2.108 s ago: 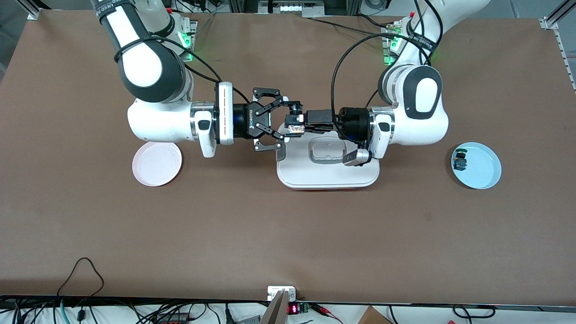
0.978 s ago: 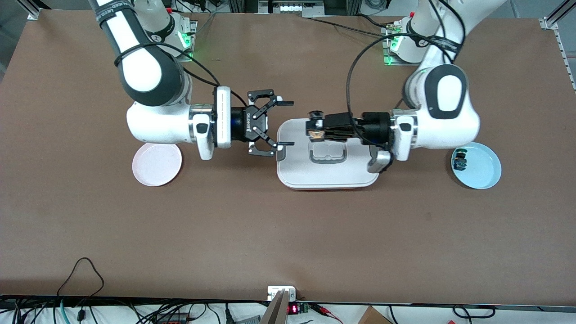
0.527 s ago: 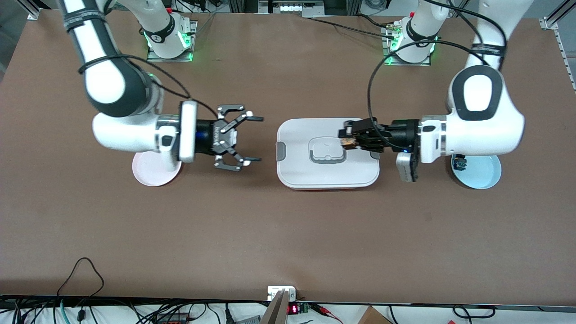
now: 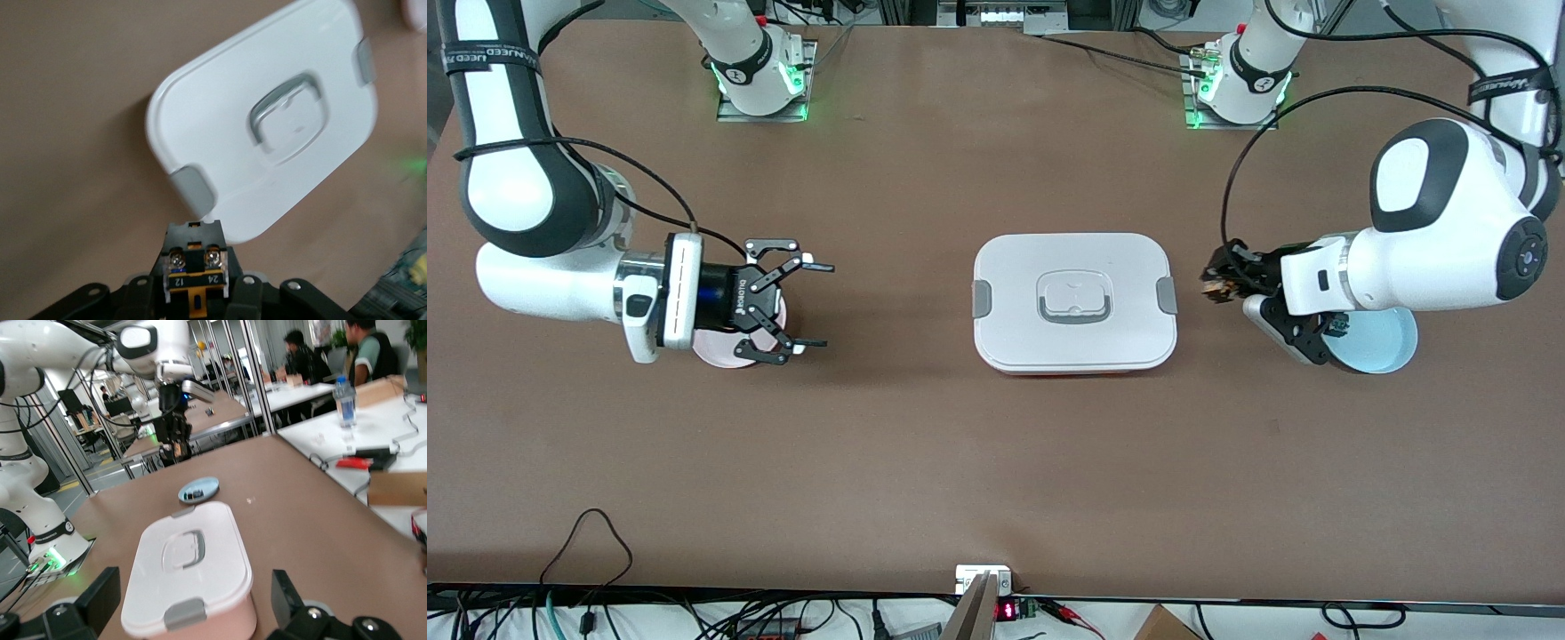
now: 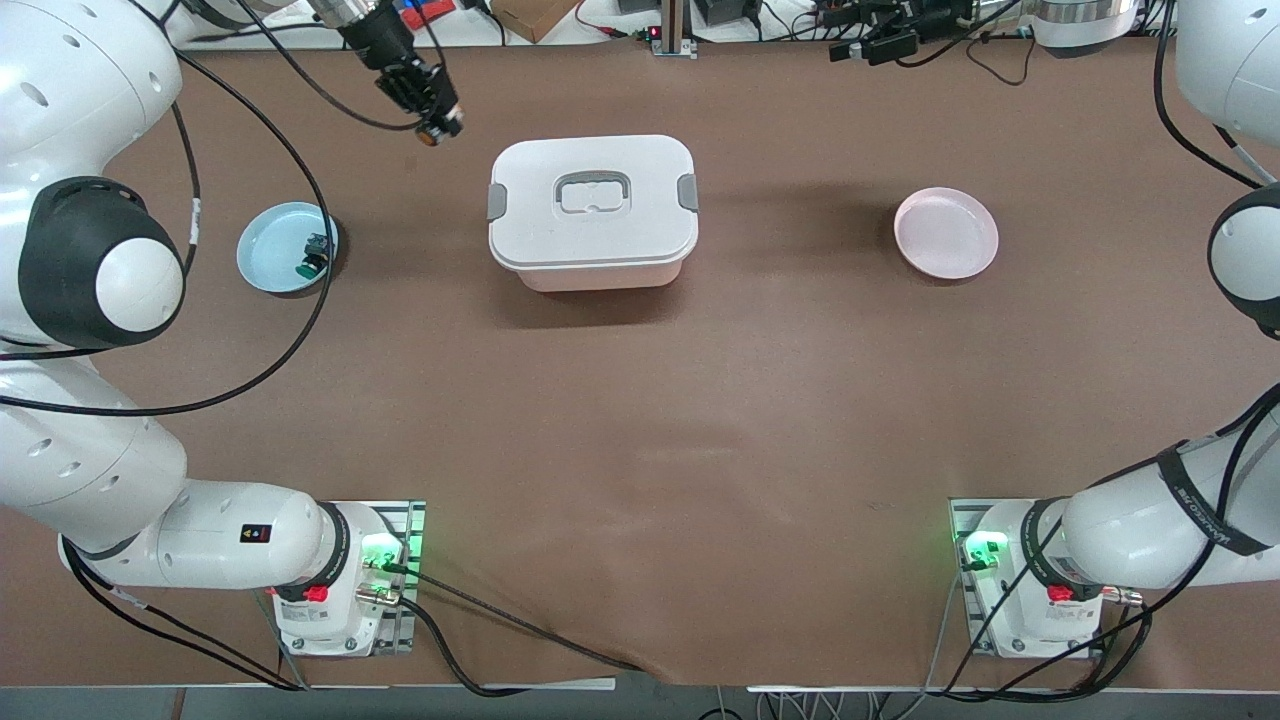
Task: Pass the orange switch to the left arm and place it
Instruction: 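Carry the switch with the left gripper over the light-blue dish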
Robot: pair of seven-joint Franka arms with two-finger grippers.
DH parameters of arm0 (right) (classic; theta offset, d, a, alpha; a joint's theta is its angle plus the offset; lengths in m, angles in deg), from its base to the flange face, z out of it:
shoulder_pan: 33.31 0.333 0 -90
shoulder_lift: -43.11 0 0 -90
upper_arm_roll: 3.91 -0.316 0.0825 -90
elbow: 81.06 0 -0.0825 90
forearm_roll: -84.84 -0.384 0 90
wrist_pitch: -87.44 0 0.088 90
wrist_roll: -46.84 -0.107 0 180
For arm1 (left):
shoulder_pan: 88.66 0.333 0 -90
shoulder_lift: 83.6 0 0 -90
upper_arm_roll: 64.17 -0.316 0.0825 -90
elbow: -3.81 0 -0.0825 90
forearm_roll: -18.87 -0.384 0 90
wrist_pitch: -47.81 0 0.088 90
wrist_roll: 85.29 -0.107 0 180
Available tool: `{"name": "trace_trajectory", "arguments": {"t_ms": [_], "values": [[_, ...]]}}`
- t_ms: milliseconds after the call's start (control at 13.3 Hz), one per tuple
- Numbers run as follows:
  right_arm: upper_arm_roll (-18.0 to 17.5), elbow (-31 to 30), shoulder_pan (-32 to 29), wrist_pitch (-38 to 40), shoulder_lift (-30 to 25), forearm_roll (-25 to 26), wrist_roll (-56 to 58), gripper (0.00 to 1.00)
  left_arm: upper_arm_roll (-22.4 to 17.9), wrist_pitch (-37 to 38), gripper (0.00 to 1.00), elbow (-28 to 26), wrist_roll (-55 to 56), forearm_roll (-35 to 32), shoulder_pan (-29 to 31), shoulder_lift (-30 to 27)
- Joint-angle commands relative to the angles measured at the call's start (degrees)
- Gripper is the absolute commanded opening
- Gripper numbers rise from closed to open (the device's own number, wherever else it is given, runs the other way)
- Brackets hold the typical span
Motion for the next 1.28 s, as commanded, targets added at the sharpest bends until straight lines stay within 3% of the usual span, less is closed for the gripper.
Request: {"name": "trace_trajectory", "arguments": {"t_ms": [0,226,527,828,978,1204], "values": [[0.3,-1.3,0.1,-0.5,-3.4,6.4,-12.8,1.0,0.7,3.2,0.18,1.1,-5.2,-14.6,-0.2,0.2],[0.2,-0.1,0.8,-2.2,-5.5,16.7,-31.2,1.0,0.1,3.3,0.18,0.1,-16.8,-21.8,1.9,1.0],[0.1,-0.1,1.8,-3.4,-6.5,25.6,-54.8,1.0,0.1,1.3,0.17,-2.3,-35.0,-31.4,9.1,2.1],[0.0,0.8,2.1,-3.4,-6.6,45.3,-77.1,1.0,0.3,-11.8,0.15,-9.8,-53.3,-33.5,18.7,2.8],[0.1,0.7,1.9,-0.7,-7.3,53.9,-86.6,1.0,0.2,-18.4,0.15,-12.8,-61.4,-33.5,20.4,3.4],[0.3,2.9,1.6,5.4,-7.3,69.6,-92.6,1.0,0.2,-30.9,0.15,-21.3,-64.3,-33.4,22.7,3.6]]}}
